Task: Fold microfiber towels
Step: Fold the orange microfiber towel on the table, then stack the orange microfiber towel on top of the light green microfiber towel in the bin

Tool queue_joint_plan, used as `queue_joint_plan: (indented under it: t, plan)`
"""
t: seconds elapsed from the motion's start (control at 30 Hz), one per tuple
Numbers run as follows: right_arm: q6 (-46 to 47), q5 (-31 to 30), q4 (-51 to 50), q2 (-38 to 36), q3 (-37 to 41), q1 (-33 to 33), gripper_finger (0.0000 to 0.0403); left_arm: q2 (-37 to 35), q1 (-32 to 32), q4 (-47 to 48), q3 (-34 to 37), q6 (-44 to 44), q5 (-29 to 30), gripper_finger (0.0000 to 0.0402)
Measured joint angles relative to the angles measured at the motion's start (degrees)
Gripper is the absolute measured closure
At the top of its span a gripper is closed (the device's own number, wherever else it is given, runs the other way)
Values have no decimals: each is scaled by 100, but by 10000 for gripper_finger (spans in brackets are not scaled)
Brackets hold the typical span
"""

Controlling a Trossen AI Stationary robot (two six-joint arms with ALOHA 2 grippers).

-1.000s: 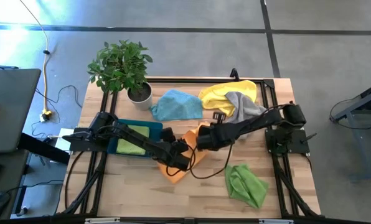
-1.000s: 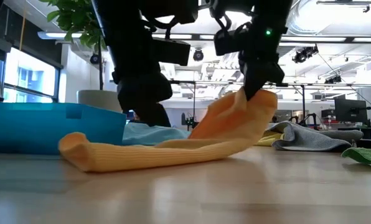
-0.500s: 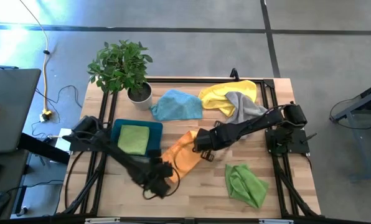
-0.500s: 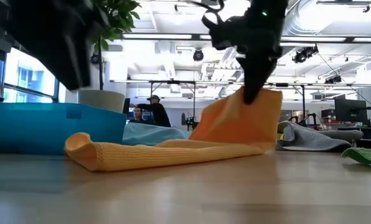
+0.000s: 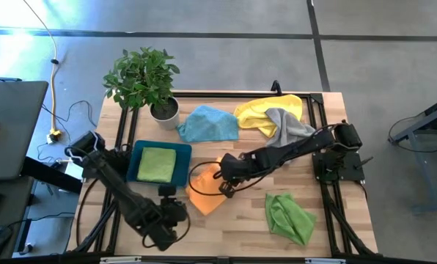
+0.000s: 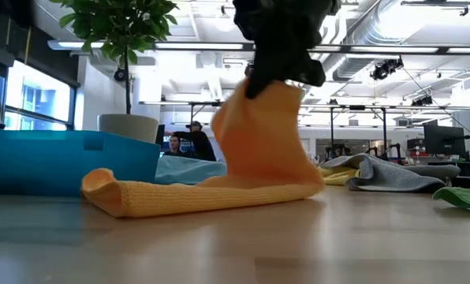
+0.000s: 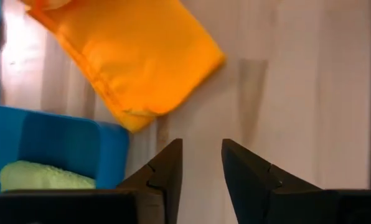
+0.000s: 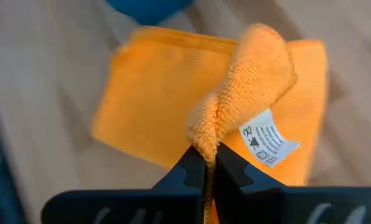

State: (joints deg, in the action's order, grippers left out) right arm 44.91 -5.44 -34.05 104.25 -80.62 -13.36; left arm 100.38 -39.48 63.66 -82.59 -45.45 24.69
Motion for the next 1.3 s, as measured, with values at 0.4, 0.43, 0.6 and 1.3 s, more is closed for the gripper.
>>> queue_joint_plan:
  t: [0.4,0.43,0.6,1.3]
  plan:
    - [927,-246,951,252,-9,-456,402,-33,-622,62,0,-192,-46,307]
    - [928,-265,997,321,-8,-476,402,-33,-651,73,0,-232,-38,307]
    - [880,-348,1640,623,-7,-511,402,-33,-804,99,0,-392,-5,307]
    - [-674,511,3152,1036,-4,-610,231,-27,-1021,85,2,-913,224,310]
